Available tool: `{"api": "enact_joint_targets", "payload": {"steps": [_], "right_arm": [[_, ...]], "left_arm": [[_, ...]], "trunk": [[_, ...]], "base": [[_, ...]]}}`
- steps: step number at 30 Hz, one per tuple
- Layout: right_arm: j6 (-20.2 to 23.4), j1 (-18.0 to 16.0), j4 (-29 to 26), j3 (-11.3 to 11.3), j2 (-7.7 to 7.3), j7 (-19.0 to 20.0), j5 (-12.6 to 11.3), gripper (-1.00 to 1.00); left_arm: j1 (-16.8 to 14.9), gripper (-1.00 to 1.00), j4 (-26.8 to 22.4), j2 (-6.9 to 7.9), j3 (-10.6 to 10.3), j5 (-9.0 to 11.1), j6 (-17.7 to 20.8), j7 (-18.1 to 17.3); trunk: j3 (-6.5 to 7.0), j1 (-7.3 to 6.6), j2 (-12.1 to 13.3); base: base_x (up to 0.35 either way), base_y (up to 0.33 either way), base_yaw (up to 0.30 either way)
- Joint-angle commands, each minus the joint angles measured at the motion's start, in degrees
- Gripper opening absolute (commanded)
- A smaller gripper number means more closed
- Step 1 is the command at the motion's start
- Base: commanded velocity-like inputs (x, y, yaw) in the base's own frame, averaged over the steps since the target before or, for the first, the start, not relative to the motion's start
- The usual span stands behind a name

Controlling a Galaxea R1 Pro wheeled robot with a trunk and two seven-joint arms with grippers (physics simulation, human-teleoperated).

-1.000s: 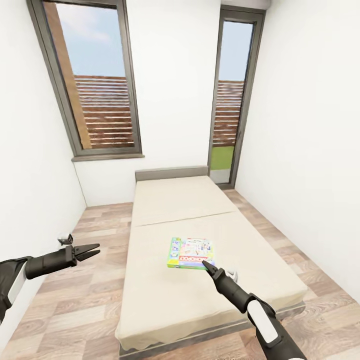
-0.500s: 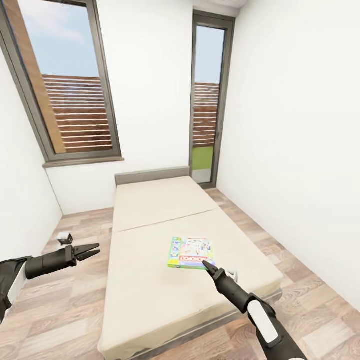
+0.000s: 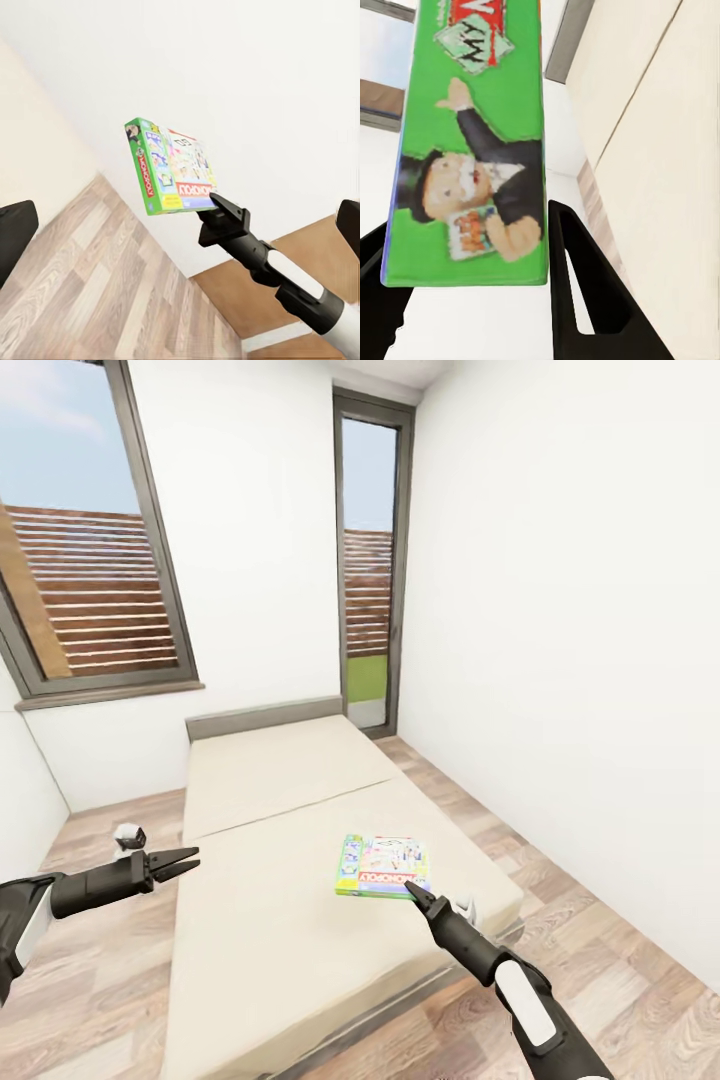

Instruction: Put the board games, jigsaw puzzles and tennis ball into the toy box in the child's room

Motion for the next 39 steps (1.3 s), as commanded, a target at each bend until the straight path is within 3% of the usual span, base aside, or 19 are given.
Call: {"api": "enact_joint_targets", "payload": {"steps": [1, 39], "right_arm": [[0.53, -0.06, 0.01, -0.23, 0.04, 0.08, -0.46, -1.00], [0.53, -0.06, 0.01, -0.16, 0.09, -0.01, -0.46, -1.00]], "left_arm": [[-0.02, 1.00, -0.02, 0.03, -0.01, 0.06, 0.60, -0.16], [-0.02, 1.00, -0.02, 0.03, -0.07, 0.06, 0.43, -0.14]], "trunk": [[-0.05, 0.01, -0.07], [1.26, 0.01, -0.07]], "base": [[0.000, 0.000, -0.262], [0.000, 0.000, -0.262]]}}
